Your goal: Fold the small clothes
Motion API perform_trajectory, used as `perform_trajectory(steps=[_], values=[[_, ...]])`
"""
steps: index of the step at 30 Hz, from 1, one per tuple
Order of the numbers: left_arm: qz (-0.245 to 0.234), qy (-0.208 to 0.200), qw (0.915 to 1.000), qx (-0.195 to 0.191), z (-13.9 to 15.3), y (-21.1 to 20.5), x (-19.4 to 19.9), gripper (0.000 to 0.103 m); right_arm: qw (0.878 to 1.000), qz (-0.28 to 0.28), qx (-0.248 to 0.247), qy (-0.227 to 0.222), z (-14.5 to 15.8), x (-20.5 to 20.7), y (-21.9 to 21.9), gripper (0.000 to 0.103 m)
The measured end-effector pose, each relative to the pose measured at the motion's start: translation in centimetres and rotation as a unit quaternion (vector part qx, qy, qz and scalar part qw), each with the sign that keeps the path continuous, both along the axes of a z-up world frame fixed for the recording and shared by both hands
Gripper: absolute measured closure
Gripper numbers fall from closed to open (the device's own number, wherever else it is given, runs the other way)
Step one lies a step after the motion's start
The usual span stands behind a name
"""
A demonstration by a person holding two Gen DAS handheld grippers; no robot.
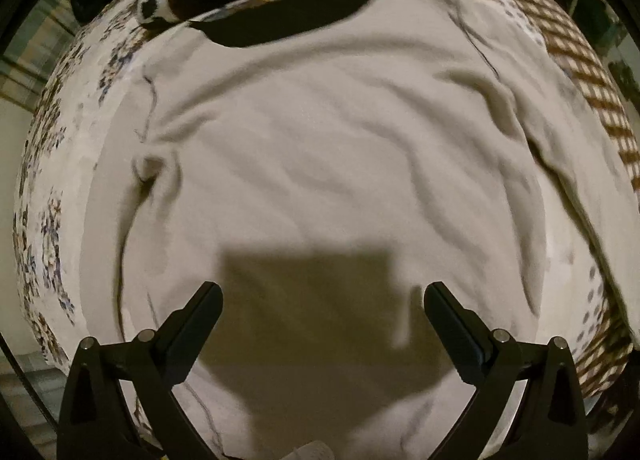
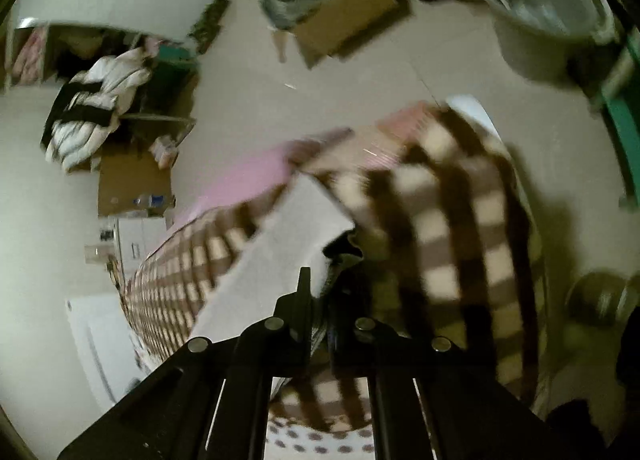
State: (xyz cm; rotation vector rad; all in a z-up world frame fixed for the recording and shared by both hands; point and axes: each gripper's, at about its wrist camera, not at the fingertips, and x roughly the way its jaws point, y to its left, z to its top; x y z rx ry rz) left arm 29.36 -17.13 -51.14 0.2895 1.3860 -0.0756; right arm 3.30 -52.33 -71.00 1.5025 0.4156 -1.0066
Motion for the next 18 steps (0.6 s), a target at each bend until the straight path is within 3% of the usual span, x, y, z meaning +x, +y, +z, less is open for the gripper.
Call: perform_trajectory(steps=[4, 8, 12, 14, 15, 17, 18], values=[[0.031, -0.012, 0.9993, -0.018, 1.0, 2.7, 1.1, 0.0, 0.993, 0.084, -0.071, 0.028, 6.9, 3.9, -0.4, 0.097], [0.08, -0.026, 0.996, -0.032, 1.9, 6.8, 2.2, 0.0, 0.968, 0.198, -0.147, 0.049, 13.2, 11.4, 1.5, 0.097], [0.142, -0.032, 0.9885, -0.04, 2.3, 12.3, 3.0, 0.0, 0.917, 0.331, -0.216, 0.048, 18.4, 21.4, 7.3, 0.097], [0.177, -0.034, 0.9826, -0.043, 2.5, 15.3, 3.0, 0.0, 0.881, 0.401, -0.249, 0.046, 20.0, 26.7, 12.4, 0.097], [0.194, -0.036, 0.9794, -0.045, 2.5, 16.8, 2.9, 0.0, 0.856, 0.442, -0.265, 0.046, 20.0, 30.0, 15.8, 0.097], [0.224, -0.038, 0.9728, -0.042, 2.5, 19.8, 2.3, 0.0, 0.82, 0.498, -0.278, 0.045, 19.3, 33.9, 21.6, 0.097], [0.237, -0.039, 0.9699, -0.04, 2.4, 21.1, 2.1, 0.0, 0.796, 0.533, -0.281, 0.048, 18.3, 36.3, 25.7, 0.097]])
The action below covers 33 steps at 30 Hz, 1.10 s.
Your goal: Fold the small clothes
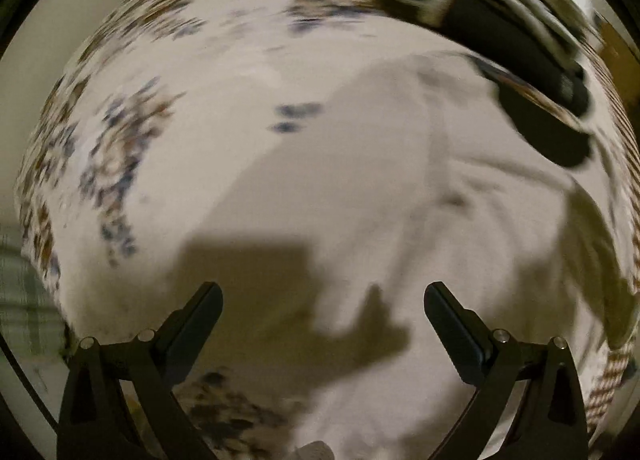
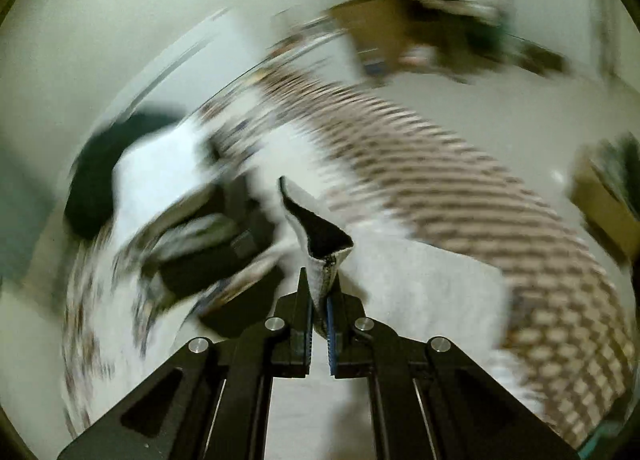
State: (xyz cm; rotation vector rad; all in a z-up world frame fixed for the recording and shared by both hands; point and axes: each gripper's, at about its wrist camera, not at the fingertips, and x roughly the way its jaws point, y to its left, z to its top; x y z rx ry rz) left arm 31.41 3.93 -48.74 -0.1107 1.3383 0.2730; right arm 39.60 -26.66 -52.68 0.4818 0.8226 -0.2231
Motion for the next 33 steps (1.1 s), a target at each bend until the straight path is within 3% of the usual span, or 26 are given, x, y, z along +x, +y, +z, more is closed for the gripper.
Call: perform_trajectory(steps=[2, 6, 11, 14, 15, 16, 17, 18, 19, 22, 24, 25, 27, 30, 33], values=[[0.026, 0.002, 0.9997, 0.003, -0.2, 2.6, -0.7, 0.0, 0.998, 0.057, -0.019, 0.021, -1.8, 2.9, 6.3, 0.097], [0.068, 0.007, 0.9976, 0.006, -0.9, 7.4, -1.8, 0.0, 0.982, 0.157, -0.07, 0.073, -7.8, 7.0, 16.7, 0.097], [0.115, 0.018, 0.9931, -0.009, -1.8, 10.9, -3.7, 0.0, 0.967, 0.199, -0.109, 0.115, -12.7, 8.8, 22.1, 0.097], [0.137, 0.022, 0.9901, -0.021, -2.2, 12.5, -4.7, 0.0, 0.957, 0.223, -0.075, 0.17, -14.3, 9.2, 23.4, 0.096], [0.144, 0.021, 0.9891, -0.023, -2.1, 12.9, -5.2, 0.0, 0.957, 0.221, -0.047, 0.18, -14.2, 8.8, 22.7, 0.087], [0.154, 0.02, 0.9874, -0.027, -2.1, 13.6, -5.7, 0.0, 0.958, 0.221, -0.019, 0.182, -14.1, 8.5, 22.0, 0.065], [0.164, 0.02, 0.9858, -0.03, -2.1, 14.0, -6.3, 0.0, 0.958, 0.221, 0.016, 0.18, -13.9, 8.0, 21.1, 0.05], [0.174, 0.02, 0.9839, -0.035, -2.1, 14.5, -6.8, 0.0, 0.96, 0.215, 0.046, 0.175, -13.5, 7.3, 20.0, 0.026], [0.189, 0.021, 0.9809, -0.044, -2.1, 15.0, -7.6, 0.0, 0.963, 0.203, 0.068, 0.166, -12.9, 6.3, 18.6, 0.018], [0.25, 0.027, 0.964, -0.085, -2.6, 16.9, -10.8, 0.0, 0.966, 0.182, 0.065, 0.169, -11.9, 4.1, 15.4, 0.018], [0.31, 0.028, 0.9418, -0.127, -3.2, 18.4, -13.6, 0.0, 0.968, 0.171, 0.054, 0.178, -11.7, 2.7, 13.7, 0.018], [0.351, 0.028, 0.9243, -0.148, -3.8, 19.2, -15.5, 0.0, 0.967, 0.168, 0.047, 0.185, -11.7, 2.0, 12.9, 0.018], [0.429, 0.028, 0.8821, -0.192, -5.5, 20.3, -19.1, 0.0, 0.964, 0.168, 0.03, 0.203, -12.2, 0.8, 11.8, 0.018], [0.529, 0.027, 0.8071, -0.26, -8.9, 20.8, -23.6, 0.0, 0.958, 0.179, 0.018, 0.224, -12.2, 0.9, 11.1, 0.018], [0.578, 0.002, 0.7659, -0.282, -10.9, 20.6, -25.6, 0.001, 0.953, 0.203, 0.0, 0.226, -12.0, 0.8, 10.6, 0.018]])
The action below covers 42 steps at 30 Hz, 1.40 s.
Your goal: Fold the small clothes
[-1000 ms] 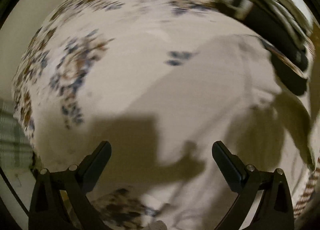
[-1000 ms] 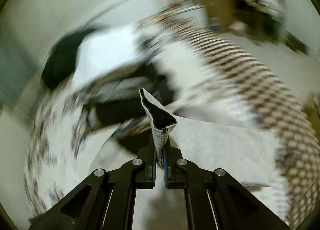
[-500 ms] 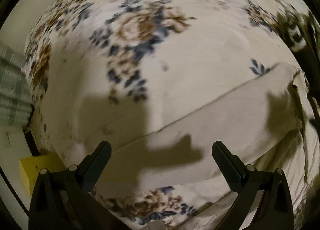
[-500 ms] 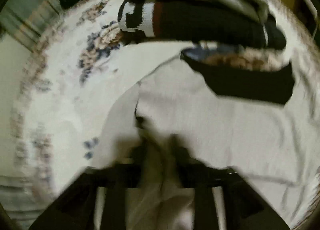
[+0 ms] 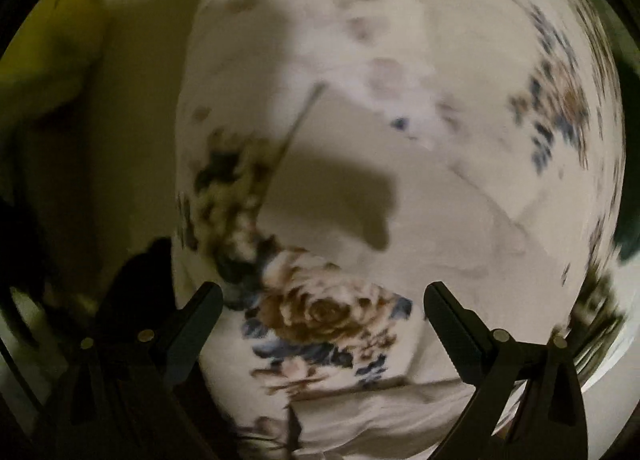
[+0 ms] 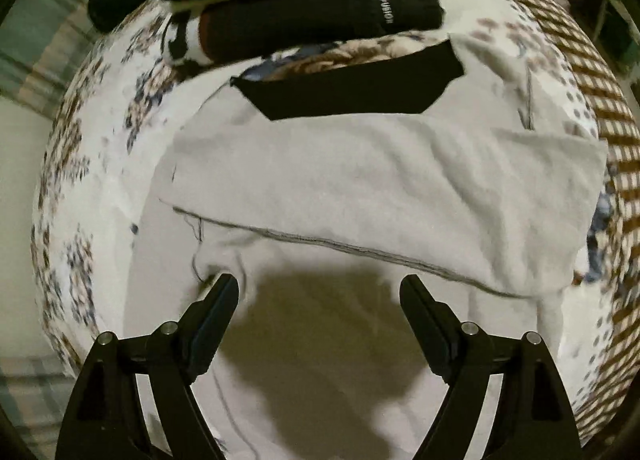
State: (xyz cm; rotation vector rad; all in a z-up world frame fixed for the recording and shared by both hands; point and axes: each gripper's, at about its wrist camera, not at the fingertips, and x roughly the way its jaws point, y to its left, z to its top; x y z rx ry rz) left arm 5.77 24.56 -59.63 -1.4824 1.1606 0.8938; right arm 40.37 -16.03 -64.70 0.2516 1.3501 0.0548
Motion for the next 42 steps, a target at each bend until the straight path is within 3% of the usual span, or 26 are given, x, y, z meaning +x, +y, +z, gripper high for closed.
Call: perform_trajectory(steps=[4, 8, 10, 12, 13, 15, 16, 21, 27, 30, 32, 33, 34, 35, 39, 42], values=[[0.064, -0.019, 0.9977, 0.005, -2.0, 0.5, -1.0, 0.012, 1.0, 0.016, 0.001, -0.001, 0.0, 0.4, 0.6, 0.018], [0.108, 0.003, 0.993, 0.046, -2.5, 2.1, -1.1, 0.012, 0.999, 0.034, -0.003, -0.005, 0.1, 0.5, 1.8, 0.018], [0.115, 0.022, 0.9908, 0.068, -2.3, 2.5, -0.7, 0.019, 0.999, 0.045, -0.009, -0.006, 0.1, 0.3, 2.3, 0.018], [0.111, 0.055, 0.9886, 0.085, -1.8, 2.1, -0.3, 0.044, 0.998, 0.051, -0.018, -0.007, 0.0, 0.0, 2.4, 0.018], [0.115, 0.061, 0.9871, 0.093, -1.6, 2.2, -0.3, 0.049, 0.998, 0.051, -0.024, -0.007, -0.1, -0.1, 2.5, 0.018], [0.111, 0.065, 0.9852, 0.113, -1.0, 1.4, -0.6, 0.087, 0.998, 0.051, -0.029, -0.009, 0.0, -0.4, 2.4, 0.018], [0.105, 0.05, 0.9856, 0.123, -0.7, 1.6, -0.5, 0.096, 0.998, 0.052, -0.031, -0.009, 0.0, -0.5, 2.3, 0.018], [0.064, 0.026, 0.9823, 0.174, 2.2, 2.8, 0.7, 0.1, 0.997, 0.064, -0.045, -0.019, 0.5, -0.9, 2.1, 0.018], [0.008, -0.026, 0.9667, 0.255, 7.6, 3.9, 4.2, 0.1, 0.996, 0.059, -0.061, -0.029, 1.1, -1.1, 0.4, 0.018], [-0.043, -0.059, 0.9495, 0.305, 12.0, 3.6, 7.6, 0.1, 0.995, 0.049, -0.084, -0.014, 0.9, -0.8, -0.7, 0.018], [-0.086, -0.08, 0.9331, 0.34, 14.7, 3.0, 10.1, 0.1, 0.993, 0.04, -0.111, -0.005, 0.7, -0.2, -1.7, 0.018], [-0.107, -0.09, 0.925, 0.353, 16.0, 2.2, 11.2, 0.1, 0.992, 0.035, -0.119, -0.006, 0.7, 0.0, -2.1, 0.012], [-0.129, -0.098, 0.9164, 0.366, 17.1, 1.3, 12.4, 0.1, 0.992, 0.031, -0.124, -0.007, 0.7, 0.2, -2.5, 0.003], [-0.152, -0.108, 0.9071, 0.377, 18.2, 0.4, 13.9, 0.1, 0.991, 0.027, -0.129, -0.008, 0.8, 0.5, -2.9, 0.001], [-0.236, -0.149, 0.8721, 0.402, 21.5, -3.8, 19.8, 0.1, 0.992, 0.011, -0.127, -0.014, 1.3, 1.3, -4.5, 0.001], [-0.301, -0.182, 0.84, 0.413, 23.3, -8.3, 24.5, 0.1, 0.993, -0.008, -0.116, -0.014, 1.7, 1.5, -6.3, 0.001]])
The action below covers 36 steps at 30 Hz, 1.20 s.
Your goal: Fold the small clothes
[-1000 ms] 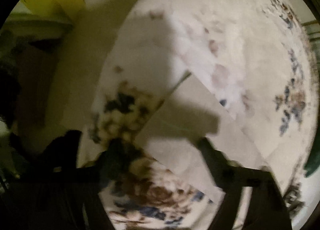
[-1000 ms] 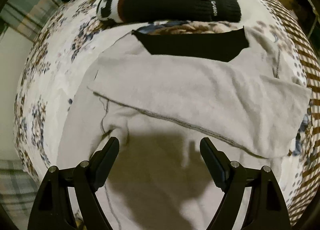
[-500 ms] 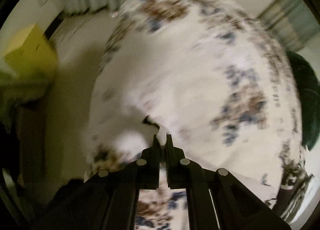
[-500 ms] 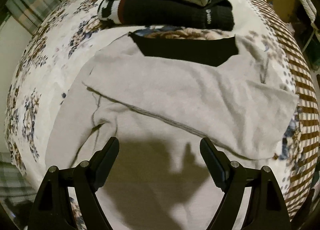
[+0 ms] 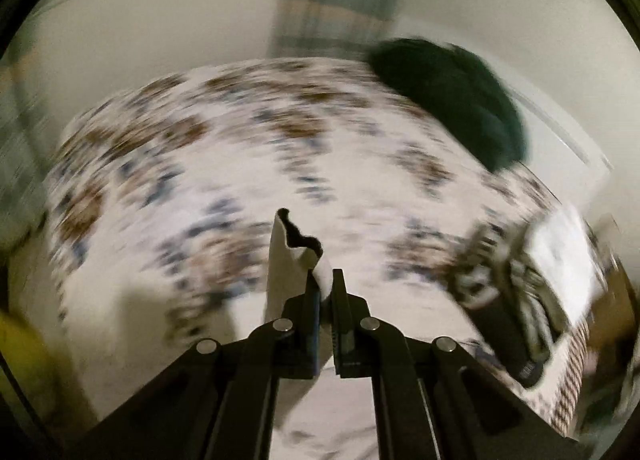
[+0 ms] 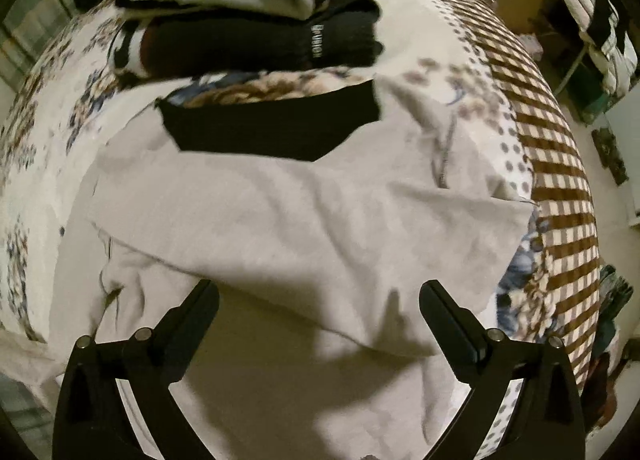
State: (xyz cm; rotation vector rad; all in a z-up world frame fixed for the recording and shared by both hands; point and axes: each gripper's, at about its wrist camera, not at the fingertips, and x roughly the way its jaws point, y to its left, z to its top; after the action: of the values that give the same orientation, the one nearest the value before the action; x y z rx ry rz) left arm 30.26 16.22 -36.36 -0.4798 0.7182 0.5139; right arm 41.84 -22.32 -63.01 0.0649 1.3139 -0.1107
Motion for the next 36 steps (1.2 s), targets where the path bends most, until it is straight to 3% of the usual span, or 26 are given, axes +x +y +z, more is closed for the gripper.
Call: perform_trajectory(steps=[4, 7, 10, 14, 16, 21, 23, 25, 26, 27, 30, 33, 36], values=[[-0.109, -0.014, 0.9938, 0.015, 1.2, -8.8, 5.8, 0.1, 0.998, -0.053, 0.018, -0.001, -0.1, -0.5, -4.7, 0.001], [-0.201, -0.007, 0.9794, 0.016, 0.2, -17.8, 9.1, 0.1, 0.995, -0.094, 0.02, 0.008, -0.7, -1.3, -9.3, 0.001], [-0.292, 0.013, 0.9564, -0.002, -2.3, -26.9, 10.6, 0.1, 0.991, -0.132, 0.014, 0.015, -1.2, -2.3, -14.0, 0.001], [-0.38, 0.061, 0.9231, 0.01, -6.9, -36.4, 10.2, 0.1, 0.983, -0.184, -0.002, 0.024, -1.6, -4.2, -20.8, 0.001], [-0.414, 0.086, 0.9059, 0.018, -9.2, -39.8, 9.3, 0.1, 0.978, -0.205, -0.006, 0.028, -1.7, -5.1, -23.5, 0.001], [-0.459, 0.13, 0.8787, 0.018, -11.7, -43.2, 7.0, 0.096, 0.972, -0.234, 0.004, 0.033, -1.7, -6.7, -27.8, 0.001], [-0.459, 0.128, 0.879, 0.013, -11.1, -42.2, 6.4, 0.095, 0.969, -0.242, 0.031, 0.028, -1.5, -7.1, -29.2, 0.001], [-0.442, 0.129, 0.8877, 0.012, -10.2, -40.1, 5.8, 0.068, 0.966, -0.249, 0.066, 0.014, -0.7, -7.3, -30.2, 0.001], [-0.423, 0.131, 0.8964, 0.011, -9.7, -38.1, 5.6, 0.031, 0.964, -0.251, 0.085, 0.006, -0.2, -7.5, -30.6, 0.001], [-0.406, 0.131, 0.9045, 0.005, -9.2, -36.2, 5.5, 0.004, 0.961, -0.253, 0.109, -0.004, 0.4, -7.5, -30.9, 0.001], [-0.343, 0.13, 0.9301, -0.008, -8.5, -30.0, 5.0, 0.003, 0.957, -0.243, 0.156, -0.027, 2.0, -6.9, -30.5, 0.001], [-0.274, 0.145, 0.9507, 0.011, -8.9, -23.6, 4.7, 0.003, 0.955, -0.214, 0.203, -0.037, 3.0, -5.1, -27.4, 0.001], [-0.212, 0.181, 0.9598, 0.031, -10.7, -18.1, 4.7, 0.003, 0.95, -0.196, 0.242, -0.029, 2.6, -3.1, -24.3, 0.002]])
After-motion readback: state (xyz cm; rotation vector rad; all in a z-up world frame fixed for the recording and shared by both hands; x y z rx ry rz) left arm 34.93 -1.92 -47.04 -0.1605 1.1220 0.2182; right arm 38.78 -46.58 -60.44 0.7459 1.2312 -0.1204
